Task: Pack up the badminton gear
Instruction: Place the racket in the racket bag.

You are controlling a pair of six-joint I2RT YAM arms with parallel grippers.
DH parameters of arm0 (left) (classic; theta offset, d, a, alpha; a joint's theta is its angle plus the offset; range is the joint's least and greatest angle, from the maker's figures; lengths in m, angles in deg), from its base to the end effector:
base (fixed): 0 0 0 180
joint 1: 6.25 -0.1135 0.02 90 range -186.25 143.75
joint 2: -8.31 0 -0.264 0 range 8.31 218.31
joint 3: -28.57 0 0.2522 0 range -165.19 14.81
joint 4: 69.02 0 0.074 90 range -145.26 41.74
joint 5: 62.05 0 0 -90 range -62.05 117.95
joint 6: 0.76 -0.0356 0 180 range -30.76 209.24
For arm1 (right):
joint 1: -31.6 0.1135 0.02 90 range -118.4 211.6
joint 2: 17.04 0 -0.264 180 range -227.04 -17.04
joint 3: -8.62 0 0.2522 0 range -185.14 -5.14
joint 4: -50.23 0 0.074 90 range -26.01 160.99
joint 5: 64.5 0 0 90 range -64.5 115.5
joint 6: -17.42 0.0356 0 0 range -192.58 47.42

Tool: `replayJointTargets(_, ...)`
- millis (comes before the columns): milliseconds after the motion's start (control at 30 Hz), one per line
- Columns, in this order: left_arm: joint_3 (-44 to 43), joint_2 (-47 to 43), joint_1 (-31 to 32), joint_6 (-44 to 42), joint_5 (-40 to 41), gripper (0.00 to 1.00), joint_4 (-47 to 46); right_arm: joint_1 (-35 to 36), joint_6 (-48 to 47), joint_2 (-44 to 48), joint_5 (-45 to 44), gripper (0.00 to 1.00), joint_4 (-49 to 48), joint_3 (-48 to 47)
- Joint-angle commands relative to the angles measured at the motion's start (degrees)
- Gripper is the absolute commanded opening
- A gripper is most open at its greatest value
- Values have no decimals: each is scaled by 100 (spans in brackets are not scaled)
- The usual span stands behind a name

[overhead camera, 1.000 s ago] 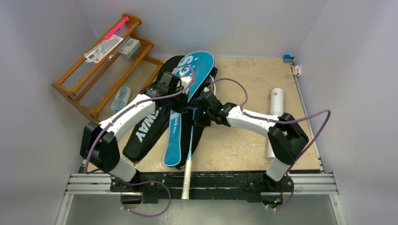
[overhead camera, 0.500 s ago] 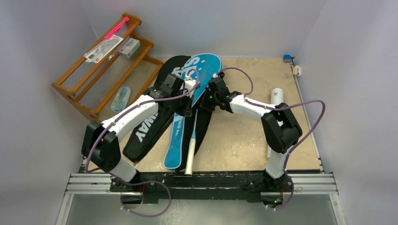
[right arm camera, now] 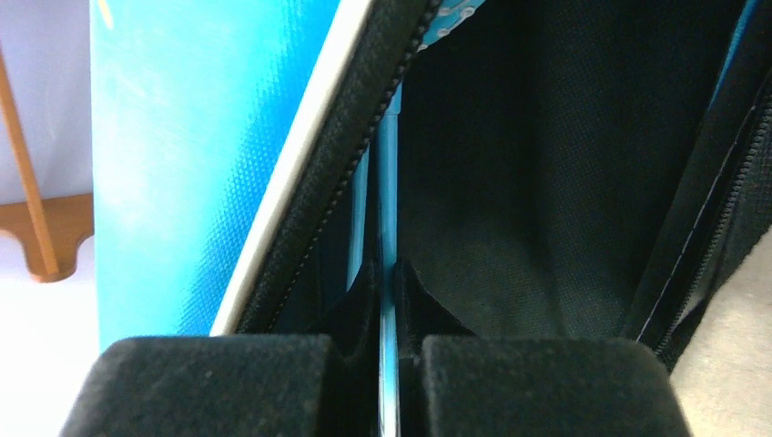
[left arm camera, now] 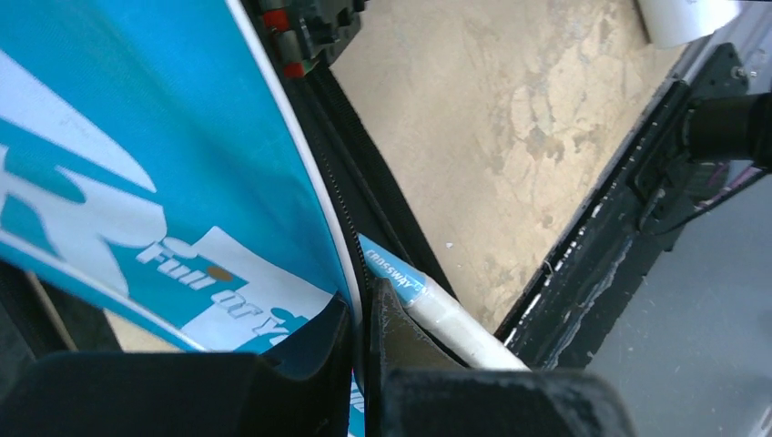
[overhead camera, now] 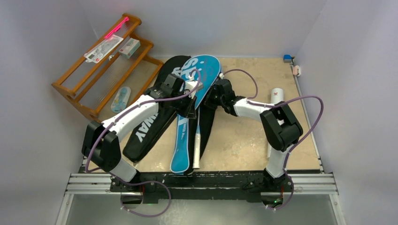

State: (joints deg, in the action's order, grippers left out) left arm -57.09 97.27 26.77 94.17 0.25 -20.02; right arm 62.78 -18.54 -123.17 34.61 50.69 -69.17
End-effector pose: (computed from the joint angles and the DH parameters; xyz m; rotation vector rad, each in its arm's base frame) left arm 0.2690 -0.1945 0.2794 0.8229 2.4096 -0.8732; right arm 0.3487 0.2176 0.1948 0.3416 2.2237 1.0315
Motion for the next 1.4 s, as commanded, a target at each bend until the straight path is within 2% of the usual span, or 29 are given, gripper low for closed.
replayJointTargets(0, -198, -168, 73, -137, -1529, 0, -56, -51, 176, 31, 174, 0, -1520, 108)
replayJointTargets(133, -144, -293, 63, -124, -1595, 0, -153, -55, 307, 98, 341, 6, -2183, 523)
replayJointTargets(233, -122, -218, 64, -115, -1205, 0, -116, -59, 326, 251, 370, 22, -2447, 769)
replayJointTargets(333, -186, 38, 59, -67, -609, 0, 30, -68, 315, 369, 352, 37, -2177, 794)
replayJointTargets(400, -241, 275, 54, -18, -100, 0, 157, -68, 227, 411, 416, 42, -1752, 725)
replayJointTargets(533, -339, 615, -48, 130, 528, 0, 340, -68, 78, 541, 672, 46, -1388, 1001)
replayJointTargets(733, -379, 734, -112, 175, 491, 0, 381, -68, -38, 1176, 920, 48, -1858, 2101)
replayJointTargets(867, -378, 687, -116, 175, 507, 0, 361, 20, -183, 1734, 1178, 48, -1837, 2812)
replayJointTargets(1000, -378, 667, -114, 175, 470, 0, 352, 460, -416, 2069, 1255, 49, -1404, 3088)
replayJointTargets(1133, -382, 628, -112, 166, 405, 0, 343, 1032, -253, 2041, 1135, 49, -1267, 3090)
replayJointTargets(1367, -378, 639, -117, 149, 298, 0, 320, 1521, 141, 1494, 1239, 48, -1979, 3101)
